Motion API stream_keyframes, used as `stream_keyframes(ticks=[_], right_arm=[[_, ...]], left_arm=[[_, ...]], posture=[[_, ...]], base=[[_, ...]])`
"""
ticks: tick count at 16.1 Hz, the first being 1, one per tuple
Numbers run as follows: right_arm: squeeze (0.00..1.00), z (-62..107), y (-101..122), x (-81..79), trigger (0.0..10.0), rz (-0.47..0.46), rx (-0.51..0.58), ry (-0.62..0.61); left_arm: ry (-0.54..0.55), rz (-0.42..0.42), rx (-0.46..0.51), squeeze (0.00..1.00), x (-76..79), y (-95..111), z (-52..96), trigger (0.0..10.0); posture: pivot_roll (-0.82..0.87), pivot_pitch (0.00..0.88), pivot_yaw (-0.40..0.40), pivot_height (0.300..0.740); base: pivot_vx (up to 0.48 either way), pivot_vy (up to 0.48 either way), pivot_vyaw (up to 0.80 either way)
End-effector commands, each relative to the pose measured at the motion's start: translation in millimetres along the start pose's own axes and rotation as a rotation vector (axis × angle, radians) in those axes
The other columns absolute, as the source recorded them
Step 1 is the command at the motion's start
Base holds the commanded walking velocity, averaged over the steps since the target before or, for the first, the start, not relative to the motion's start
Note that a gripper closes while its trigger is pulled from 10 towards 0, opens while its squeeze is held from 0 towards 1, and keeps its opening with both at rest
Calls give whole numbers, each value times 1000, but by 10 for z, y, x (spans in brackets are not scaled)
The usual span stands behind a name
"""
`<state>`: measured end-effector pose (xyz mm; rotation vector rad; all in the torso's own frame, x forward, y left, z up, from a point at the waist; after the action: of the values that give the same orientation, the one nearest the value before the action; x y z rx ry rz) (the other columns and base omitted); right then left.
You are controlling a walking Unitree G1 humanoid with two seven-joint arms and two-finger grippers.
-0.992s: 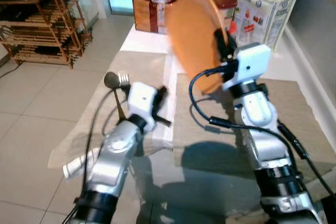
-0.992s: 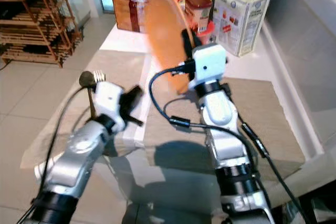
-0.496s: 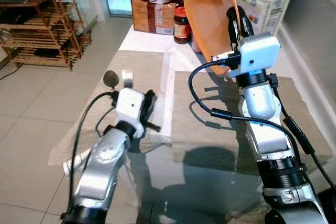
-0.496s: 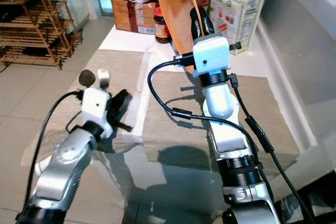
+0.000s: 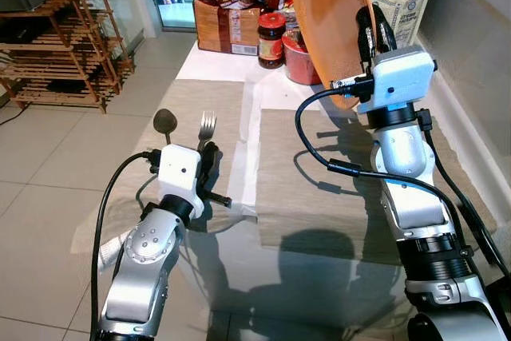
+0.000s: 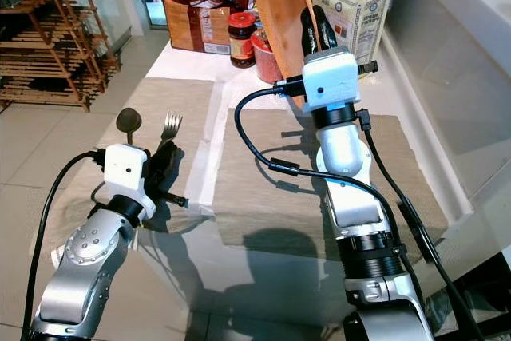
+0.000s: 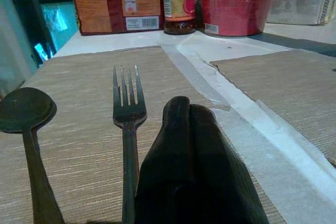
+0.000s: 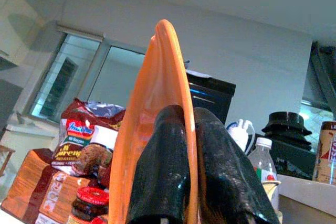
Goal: Setting the table
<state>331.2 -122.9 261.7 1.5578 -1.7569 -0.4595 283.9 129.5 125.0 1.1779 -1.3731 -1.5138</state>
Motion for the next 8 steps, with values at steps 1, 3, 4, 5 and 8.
stream_keyframes(ticks=[1,3,4,5,8], right_arm=[[0,-80,141,0,0,3,77,-6],[0,-60,123,-8,0,3,70,-1],[0,-43,110,-18,0,2,64,2],[0,-37,105,-23,0,2,62,3],[0,-12,87,-47,0,-2,55,10]], left_arm=[[3,12,-71,0,1,-134,25,10000],[-2,1,-44,0,0,-63,-1,10000],[-11,-27,-31,0,5,-13,-19,10000],[-14,-35,-26,0,8,4,-25,10000],[-22,-46,-18,0,18,39,-42,10000]], posture=[[-15,0,36,740],[-18,0,36,740],[-17,0,37,740],[-17,0,37,740],[-17,0,39,740]], base=[[0,0,0],[0,0,0],[0,0,0],[-244,0,0],[-247,0,0]])
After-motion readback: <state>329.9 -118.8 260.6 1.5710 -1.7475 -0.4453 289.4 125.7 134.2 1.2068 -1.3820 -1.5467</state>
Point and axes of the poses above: a point about 5 cm out from each wrist's last joint towards the gripper, its own z axis pointing back from the gripper into the wrist, its own y axis along the axis of the wrist's last joint, x = y × z, the point moved 2 cm from there along -z, pointing out of the wrist towards the gripper, and after that the axes turned 4 degrees about -z, right-handed, at the moved point
